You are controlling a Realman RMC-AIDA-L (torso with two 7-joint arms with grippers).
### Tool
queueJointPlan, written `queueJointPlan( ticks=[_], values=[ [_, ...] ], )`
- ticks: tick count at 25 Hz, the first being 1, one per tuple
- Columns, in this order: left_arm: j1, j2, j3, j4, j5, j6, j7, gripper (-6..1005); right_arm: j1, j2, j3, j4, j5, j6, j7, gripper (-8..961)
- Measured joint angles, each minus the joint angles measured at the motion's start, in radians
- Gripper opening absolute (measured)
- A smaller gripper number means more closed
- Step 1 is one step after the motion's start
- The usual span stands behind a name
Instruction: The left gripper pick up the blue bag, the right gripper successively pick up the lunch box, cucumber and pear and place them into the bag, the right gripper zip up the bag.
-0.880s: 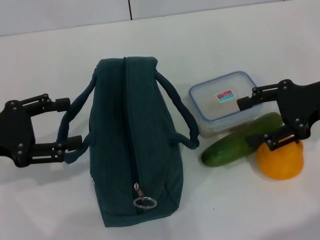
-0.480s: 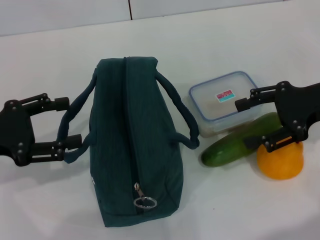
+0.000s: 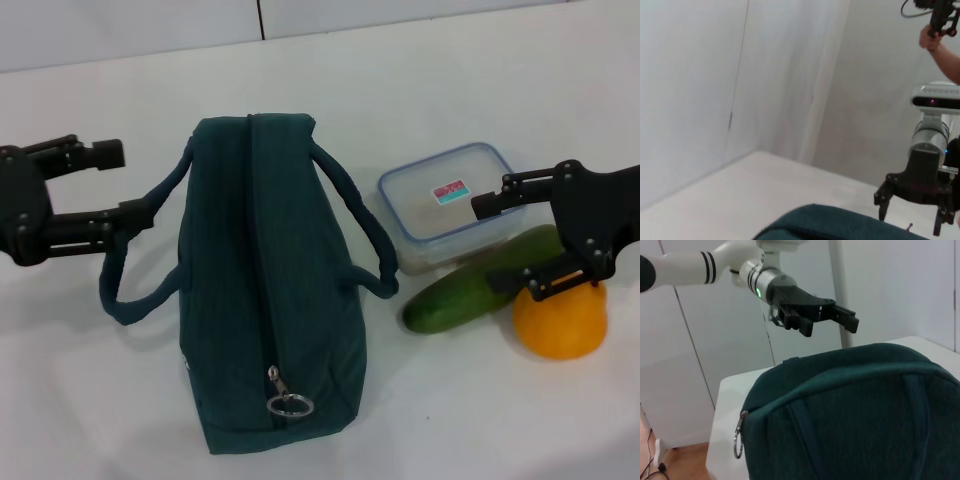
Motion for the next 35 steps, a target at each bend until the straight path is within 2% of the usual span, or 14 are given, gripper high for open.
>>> queueJointPlan(
  ticks=[2,3,4,6,8,9,21,26,35],
  values=[
    [0.0,-0.024,0.001,0.095,0.053,0.0,-0.107,868,0.001,0.0,0.0,0.0,-0.001,0.003,0.0,848],
    [0.004,-0.062,0.001,0.206,0.125,0.0,-0.217,867,0.003,0.0,0.0,0.0,-0.001,0.003,0.001,848],
    [0.004,-0.062,0.001,0.206,0.125,0.0,-0.217,866,0.004,0.0,0.0,0.0,-0.003,0.003,0.001,847],
    [0.011,-0.107,0.008,0.312,0.21,0.0,-0.303,865,0.004,0.0,0.0,0.0,-0.003,0.003,0.001,847],
    [0.017,-0.133,0.017,0.372,0.258,-0.001,-0.343,863,0.004,0.001,-0.001,0.0,-0.001,0.003,-0.001,846],
    [0.021,-0.139,0.023,0.391,0.268,-0.002,-0.363,862,0.006,0.003,-0.001,0.0,0.0,0.004,-0.001,846],
    [0.022,-0.137,0.055,0.379,0.238,-0.017,-0.468,853,0.008,0.011,-0.005,0.0,0.002,0.027,-0.003,842],
    [0.019,-0.137,0.063,0.376,0.239,-0.069,-0.507,849,0.011,0.013,-0.003,0.0,0.004,0.027,-0.003,840],
    [0.013,-0.134,0.09,0.351,0.264,-0.118,-0.466,842,0.014,0.021,0.0,0.0,0.005,0.03,-0.001,837]
  ],
)
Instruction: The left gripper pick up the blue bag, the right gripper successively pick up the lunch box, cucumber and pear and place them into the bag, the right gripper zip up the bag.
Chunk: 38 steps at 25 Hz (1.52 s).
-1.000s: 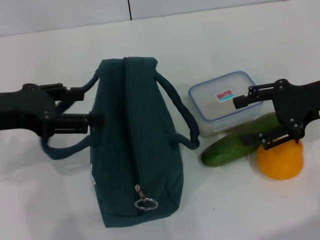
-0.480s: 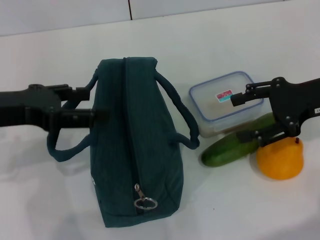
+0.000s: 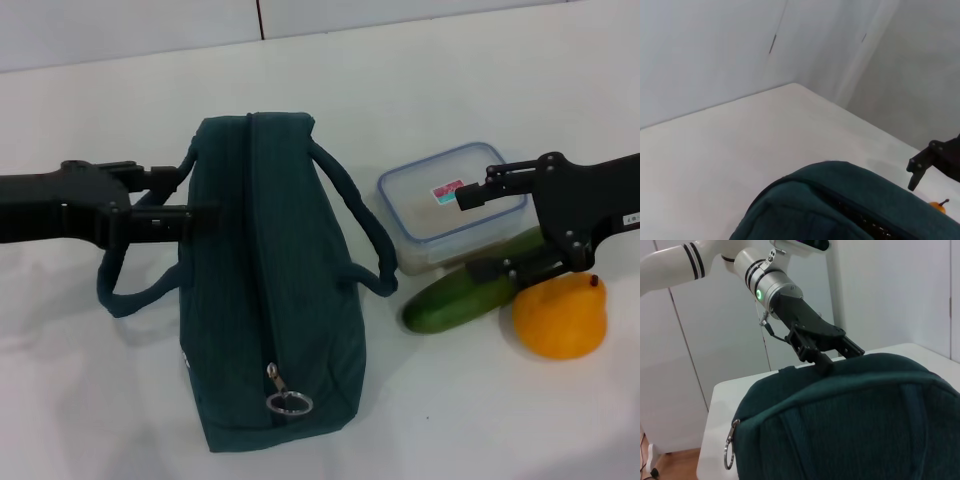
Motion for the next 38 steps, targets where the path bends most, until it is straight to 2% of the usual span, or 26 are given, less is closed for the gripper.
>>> queueJointPlan(
  ticks=[5,13,19,23,28,31,38],
  values=[
    [0.007,-0.001,-0.002,-0.017,-0.004,-0.014,0.056,838,0.001,0.001,0.0,0.0,0.001,0.001,0.002,835],
    [0.006,0.001,0.003,-0.031,0.001,-0.064,0.079,646,-0.001,0.011,0.0,0.0,0.002,0.001,0.001,833],
    [0.001,0.003,0.0,-0.034,0.001,-0.065,0.084,445,-0.01,0.015,0.001,0.0,0.006,0.01,0.003,831],
    [0.011,0.0,-0.016,-0.045,-0.025,-0.079,0.143,303,-0.04,0.033,0.003,0.007,0.049,0.055,0.001,829],
    [0.011,0.0,-0.011,-0.071,-0.032,-0.098,0.168,177,-0.07,0.05,0.006,0.028,0.083,0.131,0.002,827],
    [0.01,0.0,-0.01,-0.097,-0.029,-0.144,0.194,137,-0.076,0.061,0.035,0.111,0.147,0.156,0.006,826],
    [-0.018,-0.002,-0.009,-0.157,-0.032,-0.157,0.256,94,-0.083,0.065,0.201,0.484,0.437,0.174,-0.054,824]
  ],
)
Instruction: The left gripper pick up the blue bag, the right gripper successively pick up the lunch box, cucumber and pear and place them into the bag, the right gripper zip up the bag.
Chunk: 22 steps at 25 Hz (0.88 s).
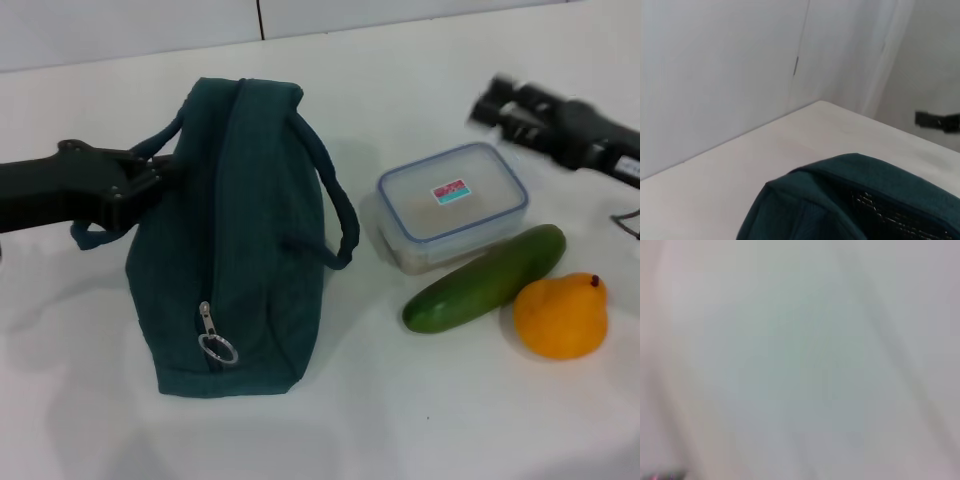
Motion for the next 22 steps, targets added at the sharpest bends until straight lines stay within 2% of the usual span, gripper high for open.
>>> queueJointPlan(
  ticks=[4,8,13,22],
  values=[
    [-0.01,0.0,0.0,-0.025,0.001,-0.014,0.034,74,-0.027,0.003,0.097,0.216,0.163,0.012,-0.079,823],
    [-0.014,0.001,0.0,-0.031,0.003,-0.031,0.047,56,-0.045,0.005,0.113,0.338,0.274,0.017,-0.099,821],
    [-0.019,0.001,0.0,-0.035,0.008,-0.036,0.062,48,-0.057,0.009,0.114,0.405,0.334,0.071,-0.027,820],
    [-0.022,0.003,0.002,-0.035,0.011,-0.037,0.074,47,-0.056,0.013,0.116,0.456,0.337,0.18,0.108,817]
  ],
)
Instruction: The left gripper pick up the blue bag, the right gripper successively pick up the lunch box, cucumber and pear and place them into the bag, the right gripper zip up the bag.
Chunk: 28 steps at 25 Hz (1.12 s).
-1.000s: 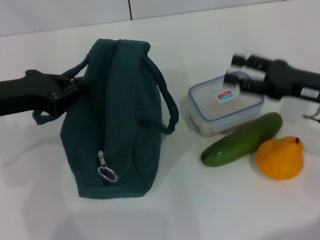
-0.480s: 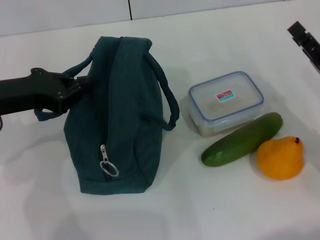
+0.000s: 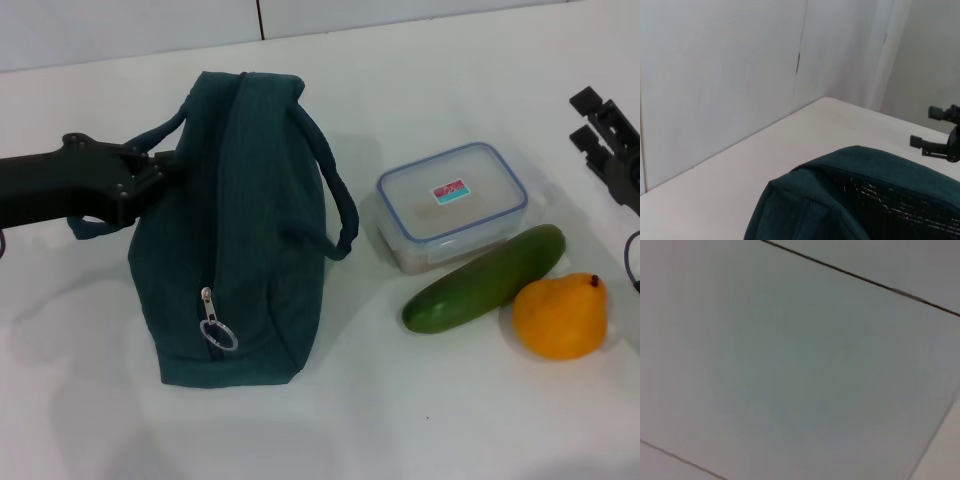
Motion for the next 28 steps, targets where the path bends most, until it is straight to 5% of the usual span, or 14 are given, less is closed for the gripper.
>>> queueJointPlan(
  ticks=[28],
  values=[
    [-0.017,0.0,0.011,-0.021,-0.002,0.005,0.016,48,0.071,0.006,-0.042,0.031,-0.046,0.167,0.231,807]
  ],
)
